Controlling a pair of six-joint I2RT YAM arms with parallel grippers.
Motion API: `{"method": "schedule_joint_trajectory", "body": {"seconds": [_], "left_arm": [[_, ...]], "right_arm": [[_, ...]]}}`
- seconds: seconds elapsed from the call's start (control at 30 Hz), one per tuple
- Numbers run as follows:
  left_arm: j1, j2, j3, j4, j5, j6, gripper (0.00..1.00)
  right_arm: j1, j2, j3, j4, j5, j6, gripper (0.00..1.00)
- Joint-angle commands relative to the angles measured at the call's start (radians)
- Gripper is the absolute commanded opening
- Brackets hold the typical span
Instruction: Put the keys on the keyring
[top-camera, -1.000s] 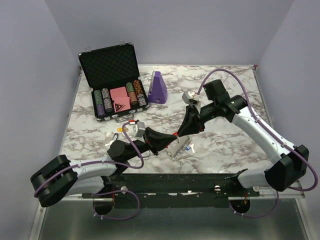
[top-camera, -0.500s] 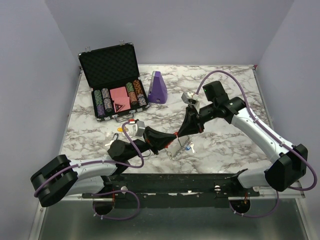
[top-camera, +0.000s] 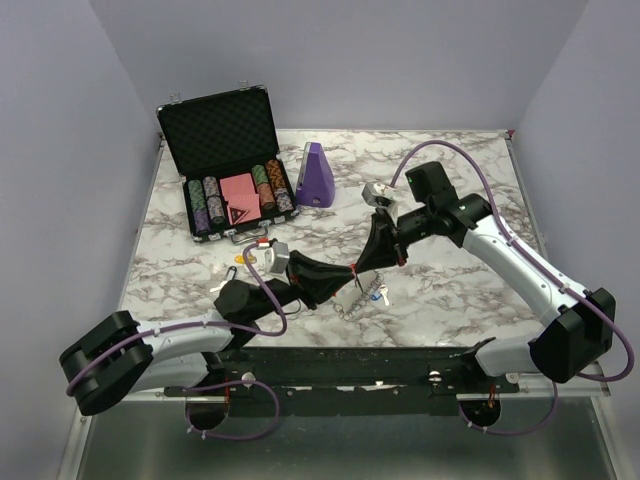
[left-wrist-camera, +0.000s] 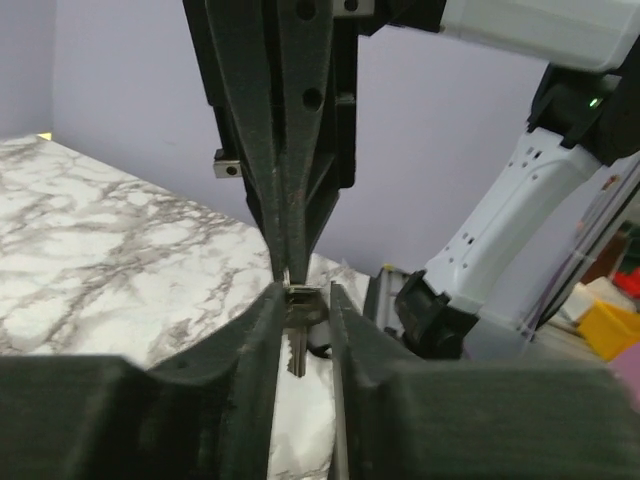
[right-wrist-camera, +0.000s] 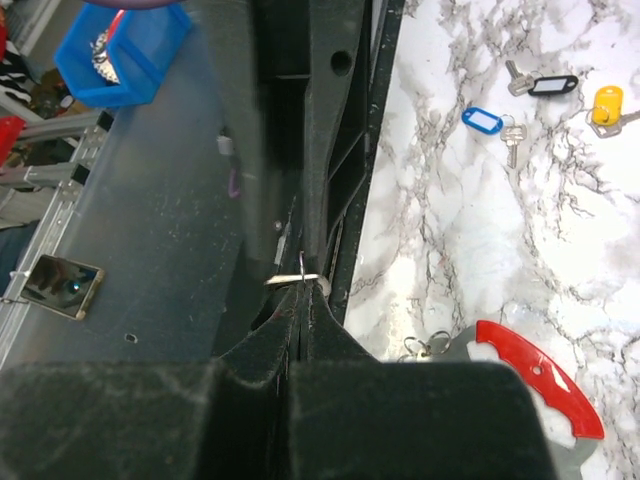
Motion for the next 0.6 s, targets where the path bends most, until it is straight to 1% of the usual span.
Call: {"method": "schedule_joint_trajectory", "body": {"seconds": [0.0,0.07,0.13,0.23,0.3,0.33,0.43,0.53,0.57], "left_arm": [[-0.008,-0.099,-0.01,-0.032,-0.038,0.016,0.46],[-0.007,-0.18,-0.033,-0.116,-0.064,0.039,0.64],[-0.002,-0.285,-0.038,-0.276,-0.08,0.075,0.74],[0.012,-0.45,0.006,-0.616,-0.084,0.153,0.88],[0.022,-0.507,0.066,-0.84,-0.063,0.206,0.94],[0.03,-0.515,0.107,-0.944,-0.043,0.229,0.96],[0.056,-0.483,0.203,-1.15,0.035,0.279,0.96],[0.059,-0.417,0.269,-1.214,0.074,0.306,0.95],[0.059,-0.391,0.287,-1.212,0.083,0.314,0.91]], "right_arm": [[0.005,-0.014,0.025,-0.018,0.068,-0.014,0.01],[0.002,-0.019,0.028,-0.053,0.112,-0.05,0.01],[0.002,-0.022,0.026,-0.09,0.161,-0.101,0.01],[0.005,-0.016,0.038,-0.145,0.232,-0.17,0.01],[0.01,0.006,0.074,-0.221,0.272,-0.234,0.01],[0.011,0.018,0.095,-0.264,0.299,-0.257,0.01],[0.017,0.072,0.166,-0.358,0.347,-0.311,0.01],[0.028,0.098,0.189,-0.383,0.372,-0.313,0.01],[0.036,0.101,0.187,-0.38,0.381,-0.308,0.01]]}}
